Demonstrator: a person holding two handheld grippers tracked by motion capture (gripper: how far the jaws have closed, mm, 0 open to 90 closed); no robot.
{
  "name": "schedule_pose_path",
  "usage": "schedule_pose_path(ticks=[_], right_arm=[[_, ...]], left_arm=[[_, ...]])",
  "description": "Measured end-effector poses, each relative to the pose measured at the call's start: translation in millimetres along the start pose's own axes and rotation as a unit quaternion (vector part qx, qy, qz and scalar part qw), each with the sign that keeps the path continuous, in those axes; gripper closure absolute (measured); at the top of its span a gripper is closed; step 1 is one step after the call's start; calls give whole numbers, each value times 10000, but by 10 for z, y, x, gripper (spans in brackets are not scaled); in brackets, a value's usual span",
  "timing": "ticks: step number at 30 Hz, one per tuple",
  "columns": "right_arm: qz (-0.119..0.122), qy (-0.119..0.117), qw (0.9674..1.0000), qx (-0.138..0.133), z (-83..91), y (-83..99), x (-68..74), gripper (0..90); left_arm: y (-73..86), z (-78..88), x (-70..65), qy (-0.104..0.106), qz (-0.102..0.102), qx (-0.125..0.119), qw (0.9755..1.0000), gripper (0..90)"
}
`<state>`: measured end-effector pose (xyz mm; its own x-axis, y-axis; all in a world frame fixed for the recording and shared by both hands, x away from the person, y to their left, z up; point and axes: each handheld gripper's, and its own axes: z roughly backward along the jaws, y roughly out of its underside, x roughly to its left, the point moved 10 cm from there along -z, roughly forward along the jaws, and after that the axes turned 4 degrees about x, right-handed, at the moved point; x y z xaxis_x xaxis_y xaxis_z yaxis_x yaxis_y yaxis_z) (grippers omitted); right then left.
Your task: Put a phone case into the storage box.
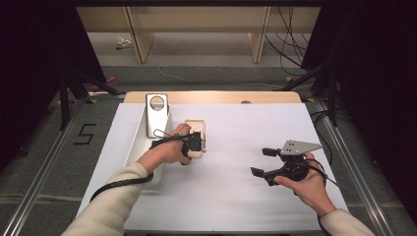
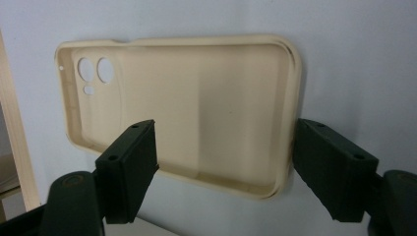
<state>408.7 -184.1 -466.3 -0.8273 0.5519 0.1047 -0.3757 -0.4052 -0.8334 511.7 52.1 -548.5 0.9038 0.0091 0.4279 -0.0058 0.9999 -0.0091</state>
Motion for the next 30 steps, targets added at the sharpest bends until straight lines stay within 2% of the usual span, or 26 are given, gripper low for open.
schedule_pose_path(ticks=[7,17,30], right_arm=[[-4,1,10000,4,-1,1,0,157],[1,-10,10000,5,-2,1,1,157],[2,-10,10000,4,-2,2,0,157]], left_arm=[[-23,0,-17,48,-24,-27,10000,294],[-35,0,-82,318,-179,18,9993,436],[-46,4,-135,557,-322,11,9979,577]])
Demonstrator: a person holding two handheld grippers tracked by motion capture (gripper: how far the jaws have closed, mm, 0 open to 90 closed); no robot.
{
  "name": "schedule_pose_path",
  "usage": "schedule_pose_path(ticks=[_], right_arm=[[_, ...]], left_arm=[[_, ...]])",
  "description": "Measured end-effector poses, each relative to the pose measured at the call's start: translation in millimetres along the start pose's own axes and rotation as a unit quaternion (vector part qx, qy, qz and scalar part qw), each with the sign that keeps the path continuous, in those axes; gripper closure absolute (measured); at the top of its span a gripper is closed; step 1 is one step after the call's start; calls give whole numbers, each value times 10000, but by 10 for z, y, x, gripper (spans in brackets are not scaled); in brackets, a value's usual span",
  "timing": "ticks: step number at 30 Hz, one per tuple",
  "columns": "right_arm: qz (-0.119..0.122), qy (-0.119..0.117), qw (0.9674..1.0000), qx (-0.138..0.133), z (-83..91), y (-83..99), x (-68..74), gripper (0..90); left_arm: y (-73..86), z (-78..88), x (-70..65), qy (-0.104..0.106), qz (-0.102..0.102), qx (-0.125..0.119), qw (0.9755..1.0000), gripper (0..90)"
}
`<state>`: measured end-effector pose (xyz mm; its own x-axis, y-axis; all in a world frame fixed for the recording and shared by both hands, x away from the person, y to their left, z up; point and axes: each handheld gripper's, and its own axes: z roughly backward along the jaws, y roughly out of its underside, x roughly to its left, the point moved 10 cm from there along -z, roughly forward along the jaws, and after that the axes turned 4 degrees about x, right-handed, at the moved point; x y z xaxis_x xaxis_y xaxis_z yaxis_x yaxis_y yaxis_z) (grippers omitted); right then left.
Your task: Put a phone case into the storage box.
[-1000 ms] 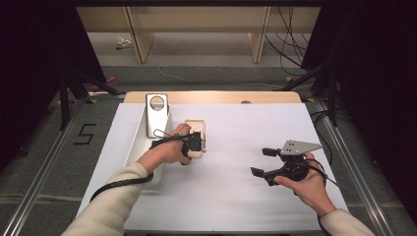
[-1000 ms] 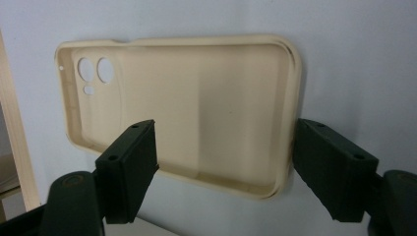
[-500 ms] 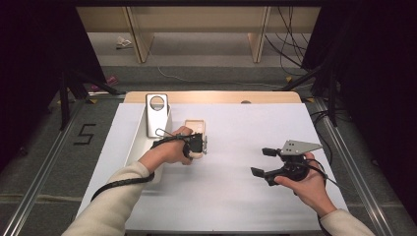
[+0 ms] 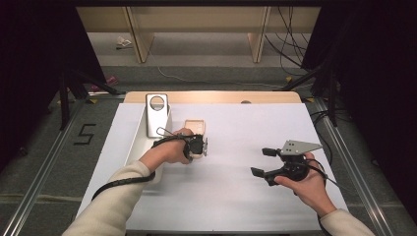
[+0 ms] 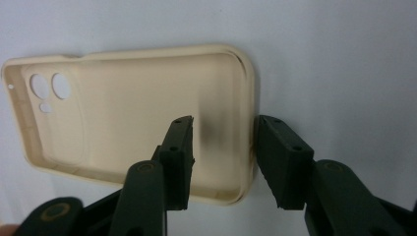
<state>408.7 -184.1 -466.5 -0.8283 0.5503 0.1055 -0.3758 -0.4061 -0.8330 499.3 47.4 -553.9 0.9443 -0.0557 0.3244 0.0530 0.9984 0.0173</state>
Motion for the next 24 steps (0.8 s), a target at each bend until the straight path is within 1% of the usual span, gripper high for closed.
schedule_pose_path(ticks=[8,11,24], right_arm=[[-2,-6,10000,1,-1,0,2,157],[-1,-1,10000,1,0,0,1,157],[1,-2,10000,0,-1,0,1,157]], left_arm=[[0,2,-28,147,-60,1,9999,661],[1,5,-32,183,-94,31,9998,677],[1,2,-47,282,-77,49,9996,754]])
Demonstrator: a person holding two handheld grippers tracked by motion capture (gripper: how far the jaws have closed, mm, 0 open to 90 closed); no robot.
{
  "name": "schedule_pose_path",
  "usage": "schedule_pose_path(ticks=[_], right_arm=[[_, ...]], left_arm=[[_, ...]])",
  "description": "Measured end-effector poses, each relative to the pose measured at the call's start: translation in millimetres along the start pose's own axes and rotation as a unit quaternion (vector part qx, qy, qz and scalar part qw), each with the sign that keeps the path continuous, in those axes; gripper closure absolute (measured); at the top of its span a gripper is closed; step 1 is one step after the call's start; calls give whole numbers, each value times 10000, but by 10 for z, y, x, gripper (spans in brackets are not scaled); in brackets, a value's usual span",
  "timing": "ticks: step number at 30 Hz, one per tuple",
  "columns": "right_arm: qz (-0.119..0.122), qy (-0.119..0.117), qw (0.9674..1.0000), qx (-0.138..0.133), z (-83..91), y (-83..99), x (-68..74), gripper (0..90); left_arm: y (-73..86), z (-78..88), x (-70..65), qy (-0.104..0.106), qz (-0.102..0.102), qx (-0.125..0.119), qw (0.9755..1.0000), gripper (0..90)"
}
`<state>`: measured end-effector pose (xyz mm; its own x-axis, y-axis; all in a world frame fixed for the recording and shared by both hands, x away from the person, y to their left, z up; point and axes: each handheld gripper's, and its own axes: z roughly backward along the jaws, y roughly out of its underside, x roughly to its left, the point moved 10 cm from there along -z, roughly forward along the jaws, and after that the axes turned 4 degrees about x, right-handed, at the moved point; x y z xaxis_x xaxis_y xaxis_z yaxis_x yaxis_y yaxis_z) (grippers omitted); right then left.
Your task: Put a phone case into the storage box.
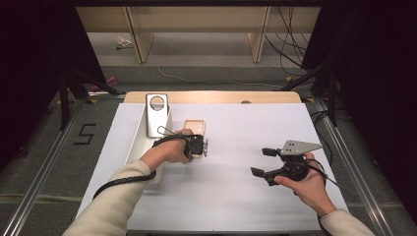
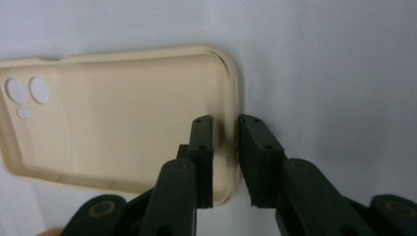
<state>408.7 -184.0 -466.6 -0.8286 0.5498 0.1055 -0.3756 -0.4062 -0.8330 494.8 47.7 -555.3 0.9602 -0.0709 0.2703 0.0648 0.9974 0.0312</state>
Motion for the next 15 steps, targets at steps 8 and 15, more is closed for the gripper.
schedule_pose_path(ticks=[8,15], right_arm=[[8,-6,10000,5,-4,2,0,157],[13,-6,10000,10,-5,3,2,157]], left_arm=[[-7,-5,-13,13,35,-14,10000,790],[-8,-3,-17,-1,30,-20,10000,807]])
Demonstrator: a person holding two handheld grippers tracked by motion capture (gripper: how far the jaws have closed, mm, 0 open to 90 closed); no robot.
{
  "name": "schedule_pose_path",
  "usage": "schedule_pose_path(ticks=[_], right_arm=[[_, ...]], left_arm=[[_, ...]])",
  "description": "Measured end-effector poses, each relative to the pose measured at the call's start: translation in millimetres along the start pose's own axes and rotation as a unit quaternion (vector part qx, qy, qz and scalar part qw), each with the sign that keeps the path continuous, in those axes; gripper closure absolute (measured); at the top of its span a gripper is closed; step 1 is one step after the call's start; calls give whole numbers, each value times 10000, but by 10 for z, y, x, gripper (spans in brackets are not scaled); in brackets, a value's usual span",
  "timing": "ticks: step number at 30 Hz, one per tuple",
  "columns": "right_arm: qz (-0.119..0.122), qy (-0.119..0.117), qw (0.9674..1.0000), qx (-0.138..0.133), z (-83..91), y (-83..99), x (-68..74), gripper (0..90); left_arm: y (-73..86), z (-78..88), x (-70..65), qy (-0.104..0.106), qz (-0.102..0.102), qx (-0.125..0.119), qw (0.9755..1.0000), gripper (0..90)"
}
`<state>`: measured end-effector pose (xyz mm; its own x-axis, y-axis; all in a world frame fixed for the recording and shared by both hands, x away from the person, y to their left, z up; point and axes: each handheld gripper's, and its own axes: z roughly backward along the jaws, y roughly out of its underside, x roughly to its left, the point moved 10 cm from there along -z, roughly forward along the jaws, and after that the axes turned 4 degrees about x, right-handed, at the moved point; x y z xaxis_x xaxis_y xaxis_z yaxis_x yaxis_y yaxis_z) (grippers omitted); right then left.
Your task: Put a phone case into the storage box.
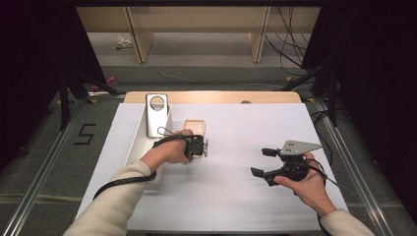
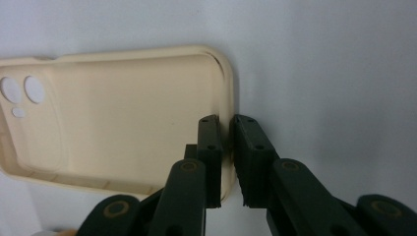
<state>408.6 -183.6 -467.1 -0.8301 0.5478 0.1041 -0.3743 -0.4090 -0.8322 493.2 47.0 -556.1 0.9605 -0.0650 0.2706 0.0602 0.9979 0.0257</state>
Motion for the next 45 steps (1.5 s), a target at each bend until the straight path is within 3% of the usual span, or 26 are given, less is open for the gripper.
schedule_pose_path(ticks=[22,33,45], right_arm=[[-10,10,10000,-4,5,-1,-5,157],[1,9,10000,0,1,0,-4,157],[-16,12,10000,14,-13,5,-3,157]], left_arm=[[-5,22,-23,-102,39,-43,9999,844],[-144,250,-20,-664,-44,-386,9970,868],[-211,375,-256,-835,-190,-491,9951,870]])
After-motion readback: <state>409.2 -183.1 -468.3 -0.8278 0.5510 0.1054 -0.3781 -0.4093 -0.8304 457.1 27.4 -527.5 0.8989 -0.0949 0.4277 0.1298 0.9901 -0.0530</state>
